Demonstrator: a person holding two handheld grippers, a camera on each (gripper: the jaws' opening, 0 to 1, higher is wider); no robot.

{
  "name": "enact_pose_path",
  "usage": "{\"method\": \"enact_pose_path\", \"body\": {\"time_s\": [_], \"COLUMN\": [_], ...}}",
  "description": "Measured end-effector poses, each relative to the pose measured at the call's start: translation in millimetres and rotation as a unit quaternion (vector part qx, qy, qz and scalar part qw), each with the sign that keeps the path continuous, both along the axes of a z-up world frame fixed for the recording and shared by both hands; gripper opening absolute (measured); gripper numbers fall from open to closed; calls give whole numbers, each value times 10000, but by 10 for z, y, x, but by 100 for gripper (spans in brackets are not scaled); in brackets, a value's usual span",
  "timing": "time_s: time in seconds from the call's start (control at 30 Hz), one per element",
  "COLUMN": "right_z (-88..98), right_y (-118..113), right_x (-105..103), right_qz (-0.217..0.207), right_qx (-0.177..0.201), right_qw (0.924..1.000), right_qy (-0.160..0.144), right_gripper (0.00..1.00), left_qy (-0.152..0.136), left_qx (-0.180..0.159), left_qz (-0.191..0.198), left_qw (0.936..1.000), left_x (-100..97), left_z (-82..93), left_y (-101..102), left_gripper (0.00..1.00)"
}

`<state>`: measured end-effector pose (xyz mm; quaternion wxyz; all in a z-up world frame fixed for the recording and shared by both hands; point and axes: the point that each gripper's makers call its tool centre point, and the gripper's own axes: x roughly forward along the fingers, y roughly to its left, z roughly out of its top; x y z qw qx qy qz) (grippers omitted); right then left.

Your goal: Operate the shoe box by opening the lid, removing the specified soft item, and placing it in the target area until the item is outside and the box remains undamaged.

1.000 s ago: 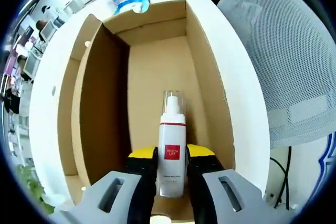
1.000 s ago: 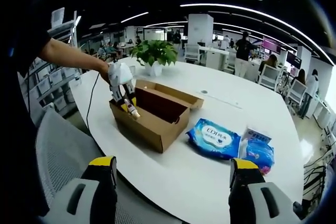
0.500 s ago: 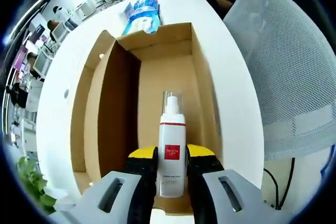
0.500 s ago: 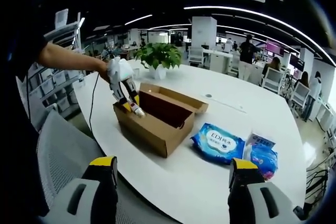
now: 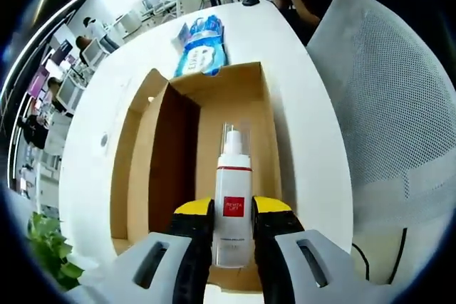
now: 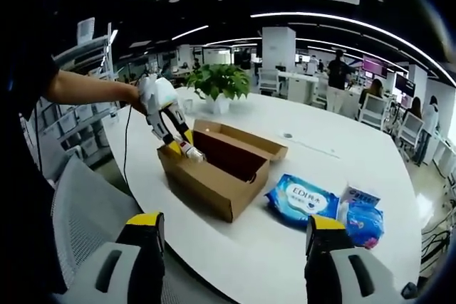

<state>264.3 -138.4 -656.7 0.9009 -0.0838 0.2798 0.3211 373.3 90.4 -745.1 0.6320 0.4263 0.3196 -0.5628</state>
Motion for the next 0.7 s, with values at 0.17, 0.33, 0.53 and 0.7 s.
{"method": "enact_pose_path", "body": {"time_s": [0.17, 0.33, 0.53, 0.7], "right_z": [7, 0, -20, -39], "right_y": [56, 109, 173, 226], "right_x": [-1, -6, -14, -12], "right_qz": [45, 66, 65, 33], "right_qx": [39, 115, 198, 328], "right_qw": [10000, 9999, 9997, 9993], "right_qy": [-7, 36, 107, 175], "right_gripper": [78, 75, 66, 59], "left_qy": [-41, -63, -127, -167], "left_qx": [-124, -236, -386, -525], "left_qz": [-24, -28, -87, -172], "left_qw": [9999, 9997, 9991, 9983], "left_x": [-50, -102, -202, -277], "left_z": [74, 129, 230, 318], "left_y": [-81, -153, -276, -389], "left_gripper": [19, 19, 19, 19]}}
